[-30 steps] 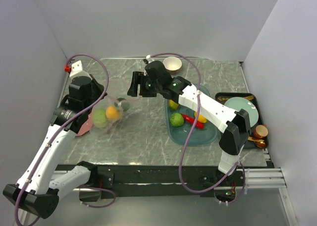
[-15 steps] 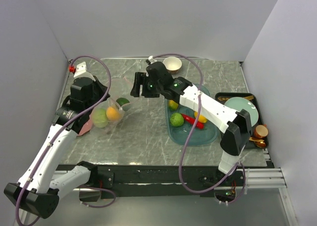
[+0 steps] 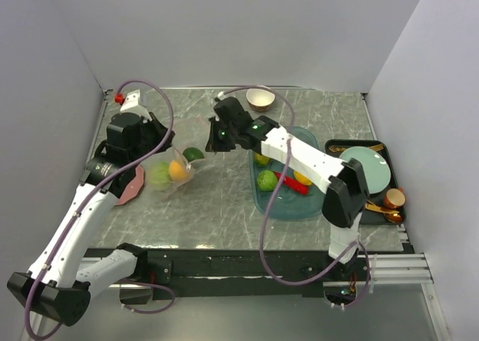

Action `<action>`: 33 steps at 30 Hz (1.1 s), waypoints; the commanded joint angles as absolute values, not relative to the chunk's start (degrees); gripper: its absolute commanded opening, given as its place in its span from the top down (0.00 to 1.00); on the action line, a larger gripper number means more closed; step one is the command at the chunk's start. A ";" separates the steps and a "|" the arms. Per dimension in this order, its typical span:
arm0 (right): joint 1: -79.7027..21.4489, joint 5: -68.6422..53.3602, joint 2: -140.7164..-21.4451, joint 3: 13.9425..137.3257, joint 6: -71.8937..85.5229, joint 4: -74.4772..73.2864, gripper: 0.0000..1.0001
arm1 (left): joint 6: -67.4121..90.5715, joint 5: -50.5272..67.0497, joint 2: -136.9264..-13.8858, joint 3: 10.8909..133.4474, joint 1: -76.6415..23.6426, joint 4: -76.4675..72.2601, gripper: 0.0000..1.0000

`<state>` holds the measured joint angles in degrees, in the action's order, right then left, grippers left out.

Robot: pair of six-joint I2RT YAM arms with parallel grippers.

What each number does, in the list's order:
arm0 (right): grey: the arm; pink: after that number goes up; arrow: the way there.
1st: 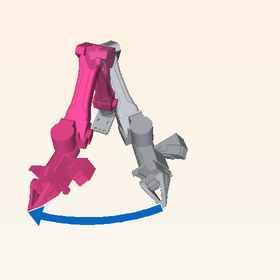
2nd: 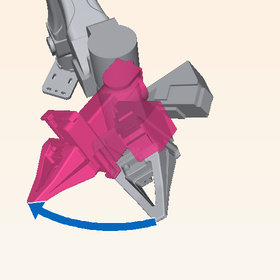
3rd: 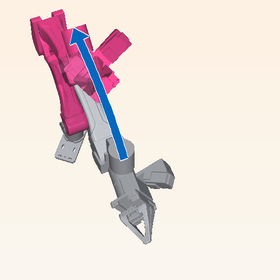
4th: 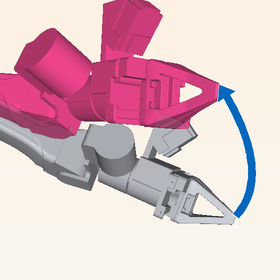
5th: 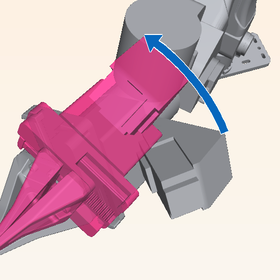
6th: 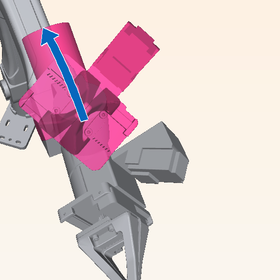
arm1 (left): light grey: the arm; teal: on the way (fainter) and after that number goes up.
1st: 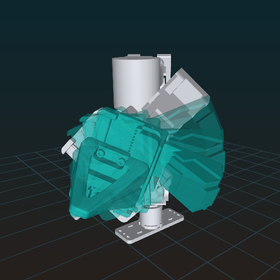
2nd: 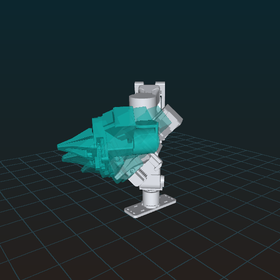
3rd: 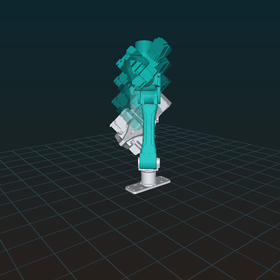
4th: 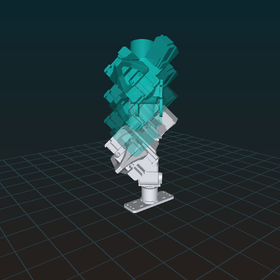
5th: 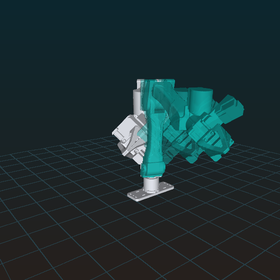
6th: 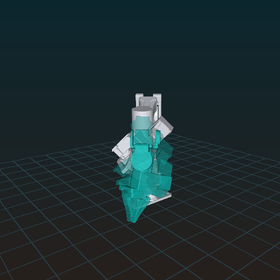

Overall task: Place the food in the zip-top bag and seal the zipper
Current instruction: Adjust the zipper food storage bag at the center of the board.

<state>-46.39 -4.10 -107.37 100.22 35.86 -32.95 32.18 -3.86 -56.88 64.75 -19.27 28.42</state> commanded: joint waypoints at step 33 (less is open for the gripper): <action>-45.79 -4.14 -101.43 93.44 34.81 -29.35 0.67 | 31.29 -4.06 -60.72 66.63 -18.81 25.49 0.96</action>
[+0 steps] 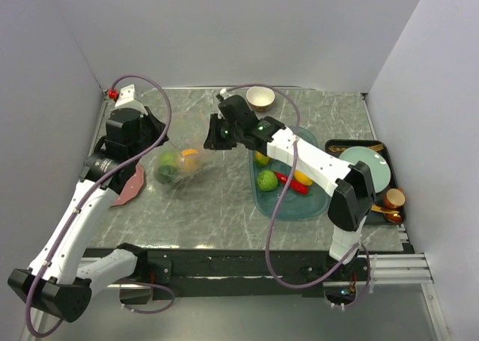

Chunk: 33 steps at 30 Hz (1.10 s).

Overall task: Place the food in the zip-top bag and seal the zipper
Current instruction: Adjust the zipper food storage bag at the center of the board.

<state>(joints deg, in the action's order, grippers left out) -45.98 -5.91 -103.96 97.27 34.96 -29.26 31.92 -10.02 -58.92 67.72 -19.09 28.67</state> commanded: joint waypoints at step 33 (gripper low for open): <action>-36.30 -11.42 -76.01 70.83 36.12 -16.61 0.07 | 32.34 6.40 -66.00 66.45 -18.81 22.07 0.99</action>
